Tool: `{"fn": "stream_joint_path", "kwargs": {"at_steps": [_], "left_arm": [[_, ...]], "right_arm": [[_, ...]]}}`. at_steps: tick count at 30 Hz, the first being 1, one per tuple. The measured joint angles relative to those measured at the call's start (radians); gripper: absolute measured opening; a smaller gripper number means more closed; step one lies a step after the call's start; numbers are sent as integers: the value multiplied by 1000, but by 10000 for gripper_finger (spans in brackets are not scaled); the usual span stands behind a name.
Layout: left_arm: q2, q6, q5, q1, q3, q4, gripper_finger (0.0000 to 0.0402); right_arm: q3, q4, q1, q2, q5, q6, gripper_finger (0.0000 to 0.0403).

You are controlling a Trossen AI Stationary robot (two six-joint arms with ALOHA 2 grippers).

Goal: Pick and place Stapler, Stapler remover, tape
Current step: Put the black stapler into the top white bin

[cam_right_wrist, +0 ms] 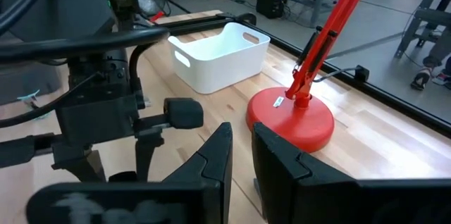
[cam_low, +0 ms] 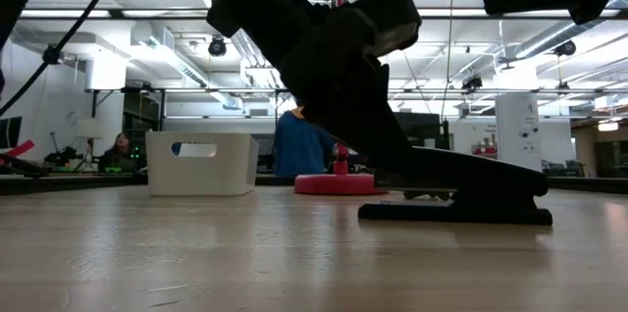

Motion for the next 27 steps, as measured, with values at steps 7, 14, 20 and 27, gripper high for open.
{"fn": "stream_joint_path", "kwargs": {"at_steps": [7,14,20,27], "left_arm": [[-3,21,2,4,1,-9,124],[-51,8,-47,6,-1,-104,136],[-118,-20,-144,3,-6,-226,125],[-189,-99,-392,-4,-54,-375,134]], "right_arm": [[0,0,0,0,0,0,52],[0,0,0,0,0,0,52],[-4,0,0,0,-1,0,52],[-6,3,0,0,-2,0,52]]}}
